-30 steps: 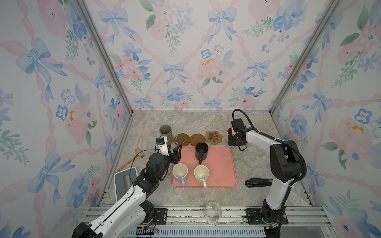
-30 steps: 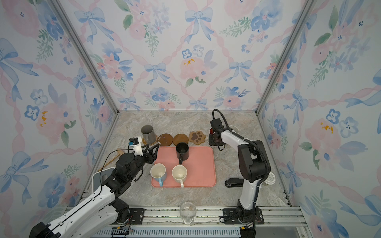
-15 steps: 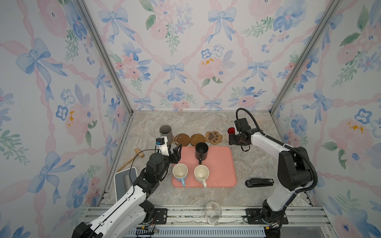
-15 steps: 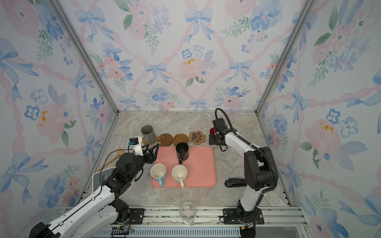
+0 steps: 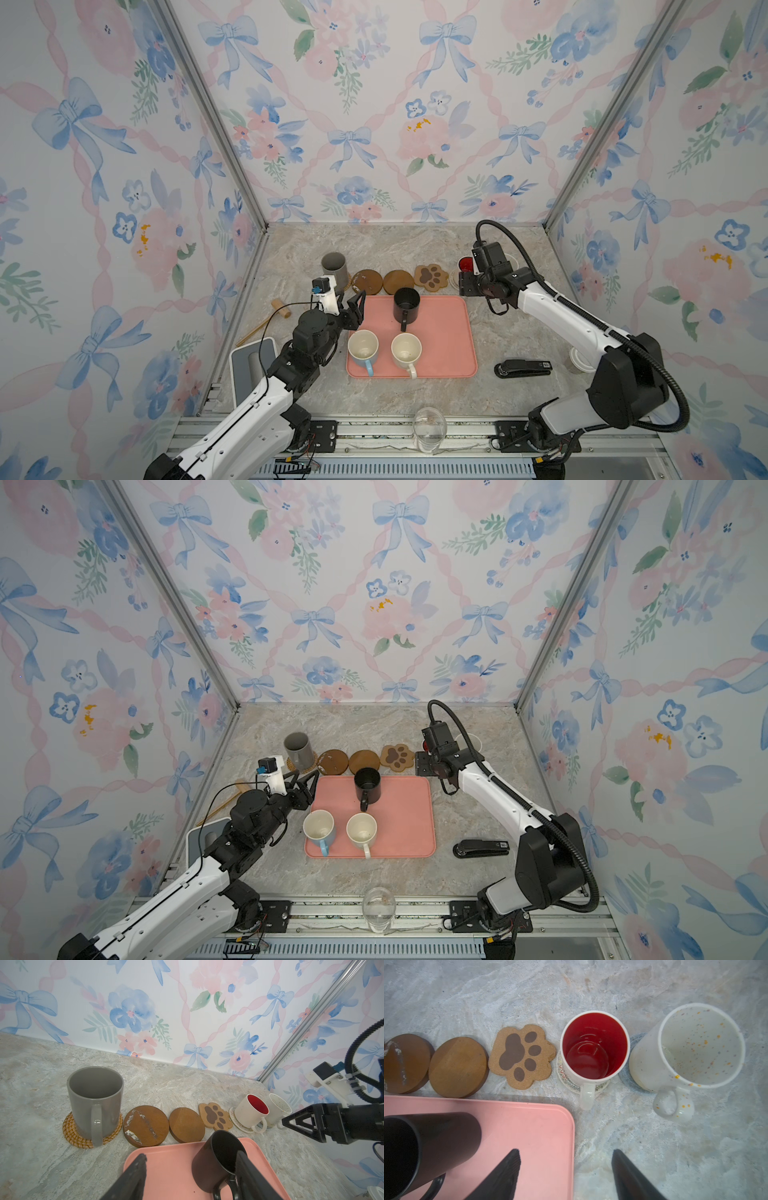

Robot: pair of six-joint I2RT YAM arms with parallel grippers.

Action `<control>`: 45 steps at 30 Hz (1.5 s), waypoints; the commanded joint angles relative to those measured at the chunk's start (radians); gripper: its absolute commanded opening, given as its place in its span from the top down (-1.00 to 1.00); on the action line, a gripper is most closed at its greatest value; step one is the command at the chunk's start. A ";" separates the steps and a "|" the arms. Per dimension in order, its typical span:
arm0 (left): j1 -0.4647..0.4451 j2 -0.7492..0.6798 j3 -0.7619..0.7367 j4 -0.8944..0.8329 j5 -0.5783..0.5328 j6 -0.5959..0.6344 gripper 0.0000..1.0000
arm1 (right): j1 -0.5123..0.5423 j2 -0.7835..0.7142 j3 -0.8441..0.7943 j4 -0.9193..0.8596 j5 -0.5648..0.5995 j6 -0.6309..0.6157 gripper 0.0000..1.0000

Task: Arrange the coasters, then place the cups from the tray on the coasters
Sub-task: 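Raise right gripper over the black mug while left gripper moves toward blue-handled mug, then lower right gripper around black mug while left gripper descends over blue-handled white mug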

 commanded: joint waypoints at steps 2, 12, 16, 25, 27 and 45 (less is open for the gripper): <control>-0.006 -0.022 -0.005 -0.028 0.000 0.001 -0.28 | 0.054 -0.038 -0.024 -0.043 0.063 0.046 -0.47; -0.009 -0.048 0.087 -0.231 0.025 -0.036 -0.21 | 0.196 -0.054 -0.015 0.064 0.170 0.138 -0.52; -0.018 -0.059 0.132 -0.384 0.042 -0.065 -0.14 | 0.239 -0.032 0.003 0.140 0.214 0.166 -0.54; -0.068 -0.203 0.205 -0.616 0.050 -0.098 -0.11 | 0.299 0.016 -0.002 0.249 0.218 0.217 -0.57; -0.070 -0.234 0.224 -0.663 0.054 -0.104 -0.11 | 0.303 0.012 -0.010 0.246 0.216 0.223 -0.57; -0.209 -0.234 0.202 -0.892 0.139 -0.233 0.09 | 0.302 -0.024 -0.069 0.277 0.216 0.228 -0.61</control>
